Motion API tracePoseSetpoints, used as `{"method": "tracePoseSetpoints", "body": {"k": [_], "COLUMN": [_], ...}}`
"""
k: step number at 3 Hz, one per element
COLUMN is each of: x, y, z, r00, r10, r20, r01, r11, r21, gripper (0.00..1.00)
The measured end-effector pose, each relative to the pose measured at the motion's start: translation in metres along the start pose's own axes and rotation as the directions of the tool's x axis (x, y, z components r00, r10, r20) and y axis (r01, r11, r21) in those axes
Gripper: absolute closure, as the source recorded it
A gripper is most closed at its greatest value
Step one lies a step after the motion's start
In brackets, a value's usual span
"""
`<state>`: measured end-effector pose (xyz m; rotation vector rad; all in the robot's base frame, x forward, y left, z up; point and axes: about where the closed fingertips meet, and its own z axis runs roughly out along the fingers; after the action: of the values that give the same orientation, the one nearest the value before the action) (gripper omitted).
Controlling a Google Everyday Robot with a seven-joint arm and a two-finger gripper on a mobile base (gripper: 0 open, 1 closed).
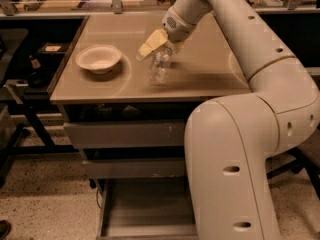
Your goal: Place water bottle into bottom drawer
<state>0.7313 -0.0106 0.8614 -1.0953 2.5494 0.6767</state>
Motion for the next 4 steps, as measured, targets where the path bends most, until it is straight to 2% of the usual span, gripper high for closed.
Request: {"method": "tracePoseSetpoints", "body": {"k": [3, 4], "x": [-0.008, 0.008], "y": [-0.011, -0.047], "z": [0.011, 0.017], "r00": [0.999, 0.992], "r10": [0.028, 0.123], "r20": [-0.029, -0.041], "r01": [-0.027, -0.119], "r11": [0.9987, 0.9877], "r21": [0.042, 0.102], "gripper": [0.00, 0.00]}}
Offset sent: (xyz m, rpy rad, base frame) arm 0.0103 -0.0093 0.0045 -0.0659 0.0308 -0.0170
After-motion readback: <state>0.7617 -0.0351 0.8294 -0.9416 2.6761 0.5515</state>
